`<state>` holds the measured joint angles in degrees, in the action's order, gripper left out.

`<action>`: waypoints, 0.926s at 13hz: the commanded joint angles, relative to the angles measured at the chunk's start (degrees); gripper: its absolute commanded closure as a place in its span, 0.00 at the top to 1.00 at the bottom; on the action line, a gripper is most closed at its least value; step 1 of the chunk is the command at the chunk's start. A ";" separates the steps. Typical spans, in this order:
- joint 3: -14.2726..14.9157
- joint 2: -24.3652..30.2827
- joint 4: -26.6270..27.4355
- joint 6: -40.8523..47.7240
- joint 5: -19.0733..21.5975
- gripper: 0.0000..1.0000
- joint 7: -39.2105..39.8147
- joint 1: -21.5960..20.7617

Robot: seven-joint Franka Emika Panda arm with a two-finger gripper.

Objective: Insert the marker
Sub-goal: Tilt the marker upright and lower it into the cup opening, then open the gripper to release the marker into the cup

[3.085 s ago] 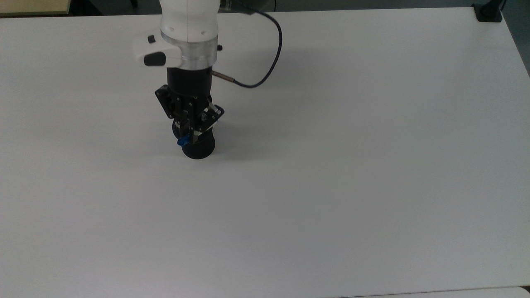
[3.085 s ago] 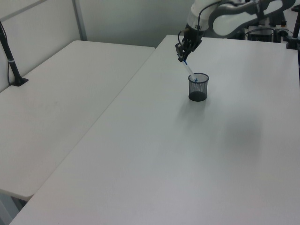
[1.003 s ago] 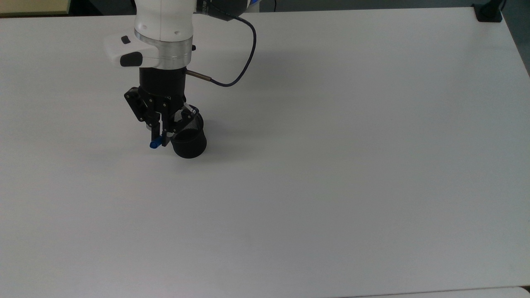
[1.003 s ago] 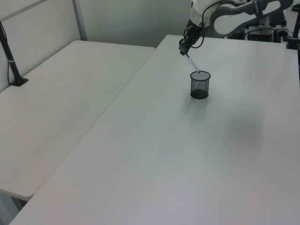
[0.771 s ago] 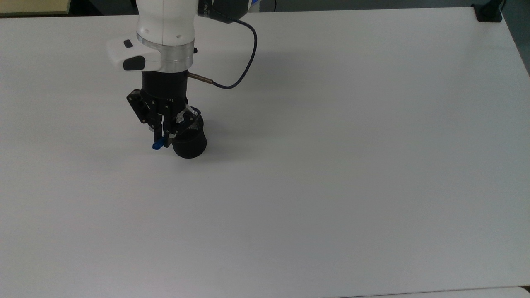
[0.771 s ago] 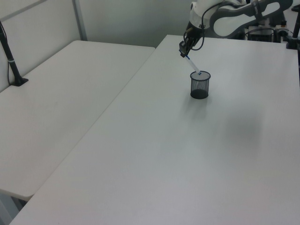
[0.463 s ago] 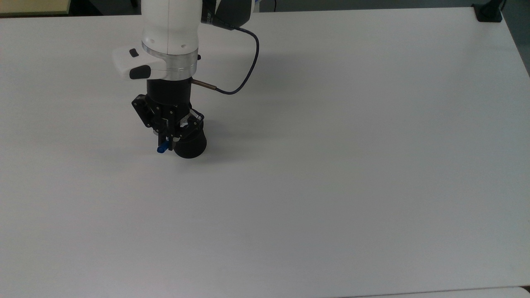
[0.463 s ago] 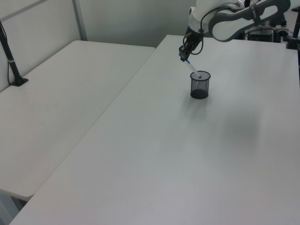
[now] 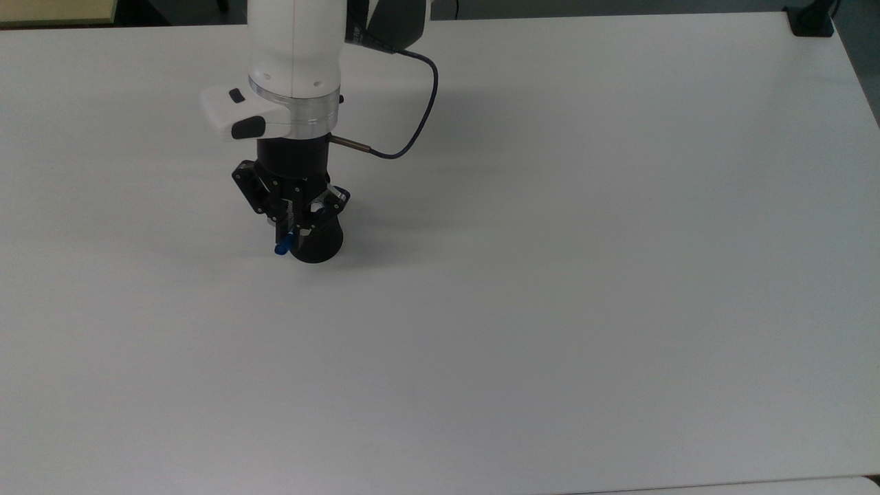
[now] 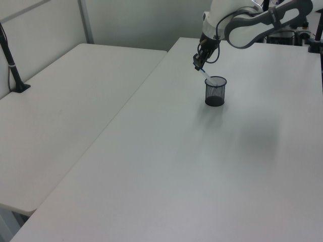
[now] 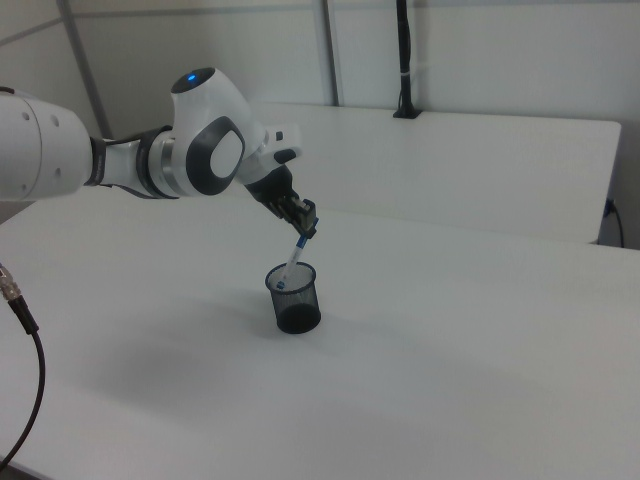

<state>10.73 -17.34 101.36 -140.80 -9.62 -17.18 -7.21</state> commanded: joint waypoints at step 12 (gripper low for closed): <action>0.17 6.69 2.17 11.75 -0.22 0.68 3.98 -0.70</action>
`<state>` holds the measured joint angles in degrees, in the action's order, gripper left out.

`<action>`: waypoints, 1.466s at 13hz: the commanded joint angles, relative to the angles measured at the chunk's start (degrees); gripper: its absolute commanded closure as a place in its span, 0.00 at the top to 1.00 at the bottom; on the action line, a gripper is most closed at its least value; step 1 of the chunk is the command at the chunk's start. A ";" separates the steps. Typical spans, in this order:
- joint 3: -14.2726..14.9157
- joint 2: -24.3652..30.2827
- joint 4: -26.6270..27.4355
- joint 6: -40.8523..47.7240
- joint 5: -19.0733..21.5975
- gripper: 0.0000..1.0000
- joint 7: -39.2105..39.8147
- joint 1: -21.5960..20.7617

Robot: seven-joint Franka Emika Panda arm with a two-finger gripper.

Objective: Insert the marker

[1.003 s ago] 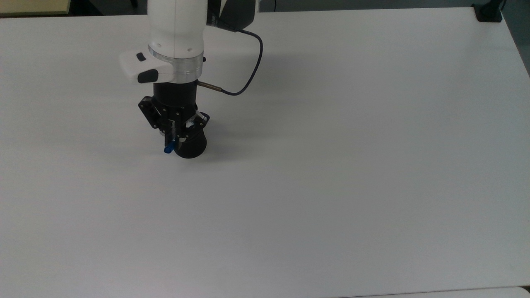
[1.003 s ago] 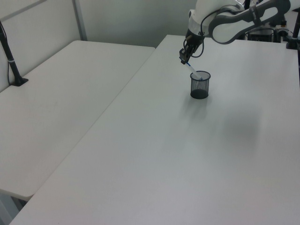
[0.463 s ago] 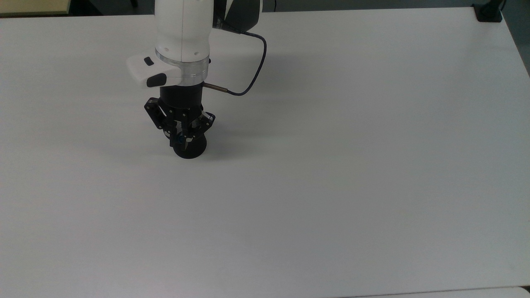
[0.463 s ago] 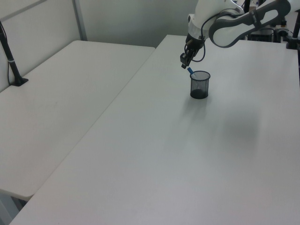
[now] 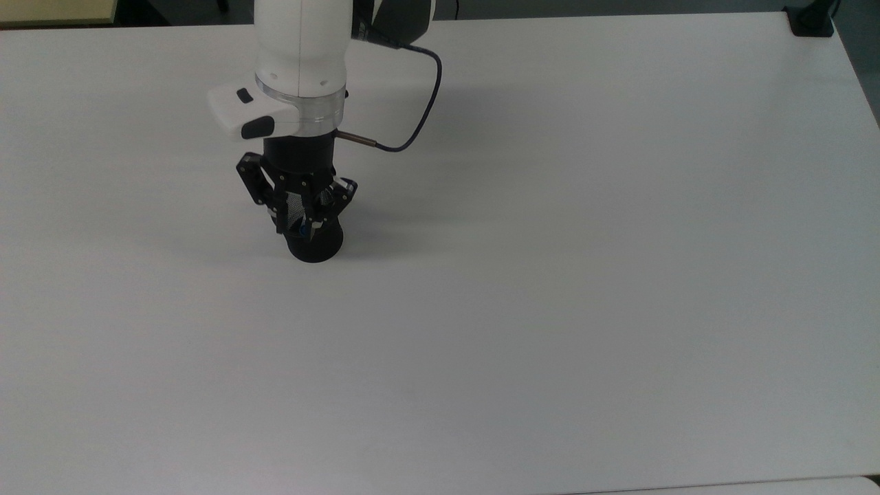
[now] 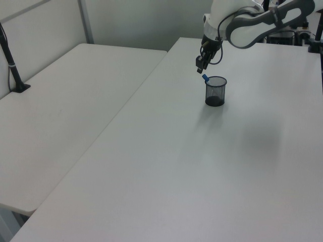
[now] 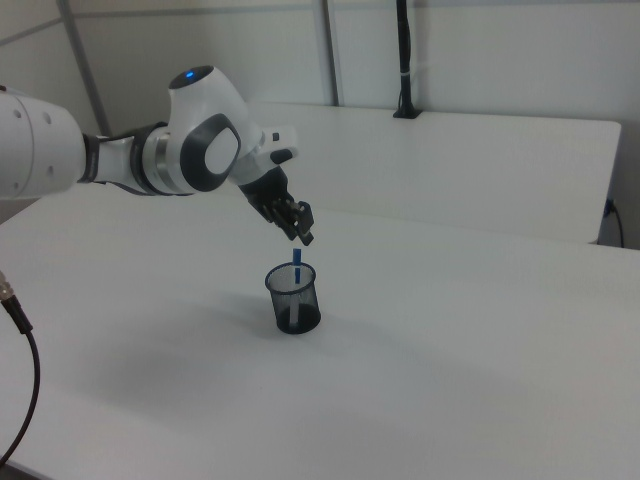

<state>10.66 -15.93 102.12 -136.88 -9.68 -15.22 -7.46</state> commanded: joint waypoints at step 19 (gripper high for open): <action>0.07 16.03 -4.83 41.44 11.00 1.00 22.17 5.01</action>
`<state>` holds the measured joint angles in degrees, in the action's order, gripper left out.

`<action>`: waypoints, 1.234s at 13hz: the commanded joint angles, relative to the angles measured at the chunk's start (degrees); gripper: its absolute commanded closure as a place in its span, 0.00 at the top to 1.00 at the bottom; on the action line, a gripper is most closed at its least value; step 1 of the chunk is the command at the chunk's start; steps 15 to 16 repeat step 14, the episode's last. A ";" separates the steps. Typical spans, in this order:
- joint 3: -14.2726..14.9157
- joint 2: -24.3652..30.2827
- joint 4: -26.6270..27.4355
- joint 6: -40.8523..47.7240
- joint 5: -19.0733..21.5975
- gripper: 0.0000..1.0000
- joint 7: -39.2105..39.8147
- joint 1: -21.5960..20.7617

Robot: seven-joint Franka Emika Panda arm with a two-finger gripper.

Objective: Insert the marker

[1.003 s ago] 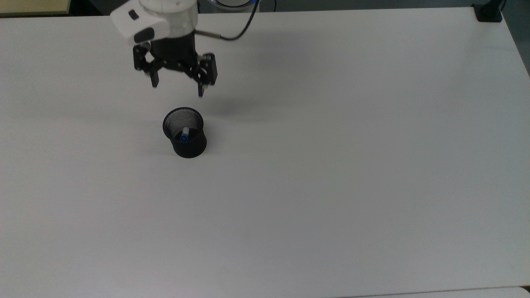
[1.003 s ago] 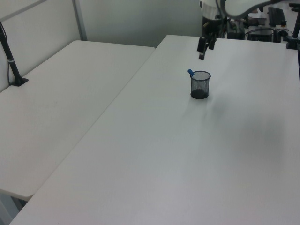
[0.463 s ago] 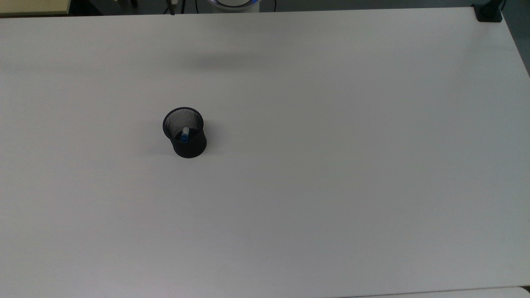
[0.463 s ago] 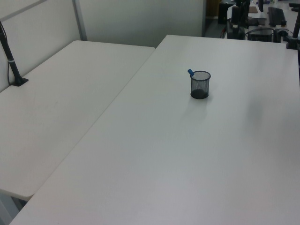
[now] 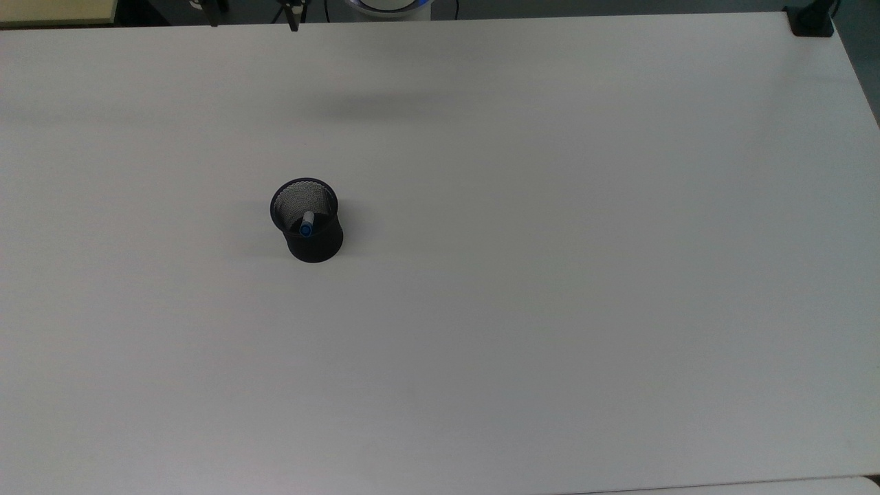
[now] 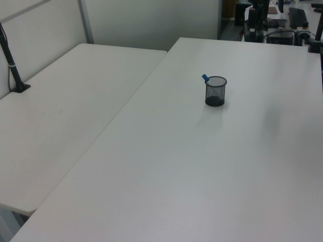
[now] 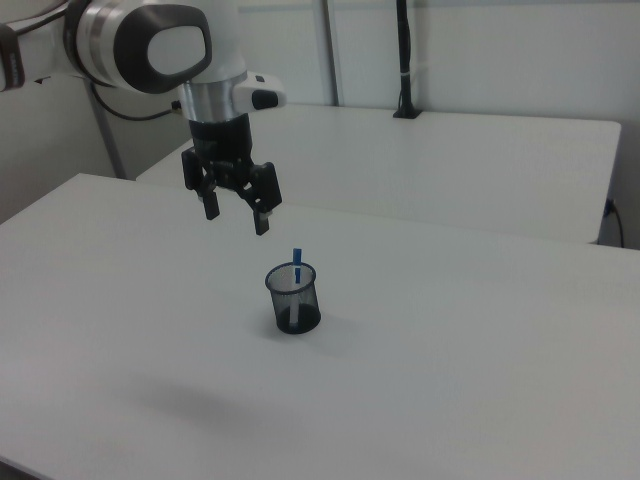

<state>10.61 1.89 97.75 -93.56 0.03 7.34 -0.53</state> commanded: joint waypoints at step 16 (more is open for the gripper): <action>0.91 -2.51 -0.63 -5.05 1.12 1.00 -1.98 -1.76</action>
